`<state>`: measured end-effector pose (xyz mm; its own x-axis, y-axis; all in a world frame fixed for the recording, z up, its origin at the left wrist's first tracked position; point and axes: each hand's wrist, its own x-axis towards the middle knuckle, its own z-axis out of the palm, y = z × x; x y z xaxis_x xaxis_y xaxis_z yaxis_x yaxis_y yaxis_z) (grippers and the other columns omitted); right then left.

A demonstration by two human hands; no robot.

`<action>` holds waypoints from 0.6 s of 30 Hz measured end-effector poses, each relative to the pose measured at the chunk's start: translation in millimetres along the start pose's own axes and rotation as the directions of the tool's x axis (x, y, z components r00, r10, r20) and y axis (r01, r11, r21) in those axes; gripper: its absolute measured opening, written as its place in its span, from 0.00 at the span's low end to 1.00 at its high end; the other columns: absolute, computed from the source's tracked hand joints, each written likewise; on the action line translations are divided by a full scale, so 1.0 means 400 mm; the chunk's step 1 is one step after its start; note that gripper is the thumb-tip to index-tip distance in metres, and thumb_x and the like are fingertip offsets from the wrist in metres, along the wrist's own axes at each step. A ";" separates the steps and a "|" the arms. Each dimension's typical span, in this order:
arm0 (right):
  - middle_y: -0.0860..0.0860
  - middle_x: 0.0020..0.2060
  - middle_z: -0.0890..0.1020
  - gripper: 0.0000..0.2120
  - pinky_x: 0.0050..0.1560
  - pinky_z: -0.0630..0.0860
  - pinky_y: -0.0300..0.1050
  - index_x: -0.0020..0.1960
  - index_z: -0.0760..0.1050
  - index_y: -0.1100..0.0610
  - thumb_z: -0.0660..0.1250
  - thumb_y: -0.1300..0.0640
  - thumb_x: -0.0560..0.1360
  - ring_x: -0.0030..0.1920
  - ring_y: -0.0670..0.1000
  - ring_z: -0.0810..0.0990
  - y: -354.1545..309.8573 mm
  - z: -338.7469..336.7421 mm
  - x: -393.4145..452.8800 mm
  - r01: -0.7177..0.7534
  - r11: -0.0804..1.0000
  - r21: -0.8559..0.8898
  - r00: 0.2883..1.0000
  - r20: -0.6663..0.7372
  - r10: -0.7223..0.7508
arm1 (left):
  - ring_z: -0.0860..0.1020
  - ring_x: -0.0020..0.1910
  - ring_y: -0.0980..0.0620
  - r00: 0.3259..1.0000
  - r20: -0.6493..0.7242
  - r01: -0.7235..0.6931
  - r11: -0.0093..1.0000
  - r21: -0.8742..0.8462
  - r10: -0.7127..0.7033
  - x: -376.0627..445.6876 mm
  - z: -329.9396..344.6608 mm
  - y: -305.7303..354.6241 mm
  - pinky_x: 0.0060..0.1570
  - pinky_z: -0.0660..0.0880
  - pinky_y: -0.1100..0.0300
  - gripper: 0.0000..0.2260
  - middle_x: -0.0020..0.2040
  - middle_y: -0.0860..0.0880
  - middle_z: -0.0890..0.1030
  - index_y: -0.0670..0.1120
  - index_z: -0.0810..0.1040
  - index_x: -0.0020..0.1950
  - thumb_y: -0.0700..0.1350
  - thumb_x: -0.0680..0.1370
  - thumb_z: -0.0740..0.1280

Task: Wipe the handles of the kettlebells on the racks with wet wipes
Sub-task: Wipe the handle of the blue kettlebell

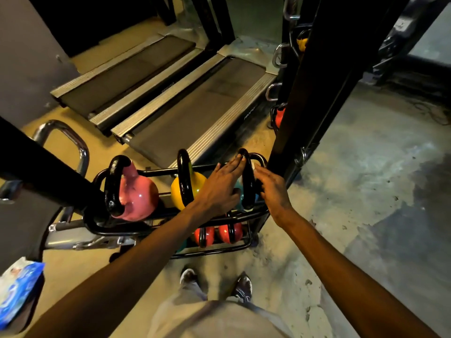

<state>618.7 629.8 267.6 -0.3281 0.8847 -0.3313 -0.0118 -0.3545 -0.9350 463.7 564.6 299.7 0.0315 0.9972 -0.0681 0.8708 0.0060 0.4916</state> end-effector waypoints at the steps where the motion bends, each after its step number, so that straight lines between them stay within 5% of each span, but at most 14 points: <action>1: 0.50 0.68 0.82 0.20 0.73 0.73 0.49 0.72 0.78 0.55 0.68 0.52 0.82 0.70 0.49 0.78 0.001 0.000 -0.015 0.089 0.989 -0.117 0.996 0.017 -0.088 | 0.49 0.85 0.51 1.000 -0.002 0.005 1.000 -0.012 -0.005 -0.005 0.003 0.005 0.83 0.48 0.43 0.43 0.86 0.48 0.50 0.47 0.49 0.86 0.41 0.74 0.66; 4: 0.45 0.79 0.68 0.24 0.80 0.61 0.44 0.81 0.67 0.50 0.60 0.47 0.86 0.80 0.42 0.63 0.006 -0.001 -0.058 0.338 0.773 -0.537 0.941 0.178 -0.287 | 0.50 0.85 0.50 1.000 -0.012 0.017 0.999 -0.040 -0.018 -0.020 0.008 0.014 0.83 0.48 0.45 0.43 0.86 0.47 0.51 0.47 0.49 0.86 0.38 0.74 0.66; 7: 0.46 0.84 0.56 0.27 0.82 0.53 0.45 0.84 0.57 0.49 0.51 0.42 0.87 0.83 0.43 0.52 -0.015 0.006 -0.067 0.412 0.570 -0.711 0.911 0.299 -0.285 | 0.54 0.84 0.49 0.999 -0.027 0.027 0.998 -0.054 -0.029 -0.052 0.021 0.011 0.83 0.50 0.48 0.41 0.85 0.47 0.54 0.48 0.52 0.86 0.38 0.75 0.66; 12: 0.55 0.82 0.63 0.39 0.82 0.56 0.50 0.79 0.67 0.54 0.40 0.31 0.83 0.82 0.53 0.58 -0.085 0.044 0.030 0.468 0.168 -0.867 0.875 0.428 -0.228 | 0.55 0.84 0.48 0.999 -0.034 0.022 1.000 -0.008 -0.022 -0.148 0.027 0.012 0.80 0.48 0.57 0.38 0.85 0.45 0.57 0.45 0.55 0.85 0.38 0.77 0.67; 18: 0.59 0.79 0.68 0.25 0.81 0.61 0.56 0.76 0.71 0.61 0.59 0.47 0.85 0.80 0.58 0.63 -0.075 0.053 -0.020 0.516 -0.133 -0.846 0.793 0.531 -0.299 | 0.56 0.84 0.48 0.992 -0.095 0.077 0.996 -0.033 -0.080 -0.277 0.025 -0.012 0.82 0.55 0.53 0.37 0.85 0.47 0.57 0.47 0.57 0.85 0.38 0.77 0.68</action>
<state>601.7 626.8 301.1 -0.7580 0.6468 0.0845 0.6313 0.7600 -0.1542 461.1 453.4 296.2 -0.0849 0.9961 -0.0238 0.8538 0.0850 0.5137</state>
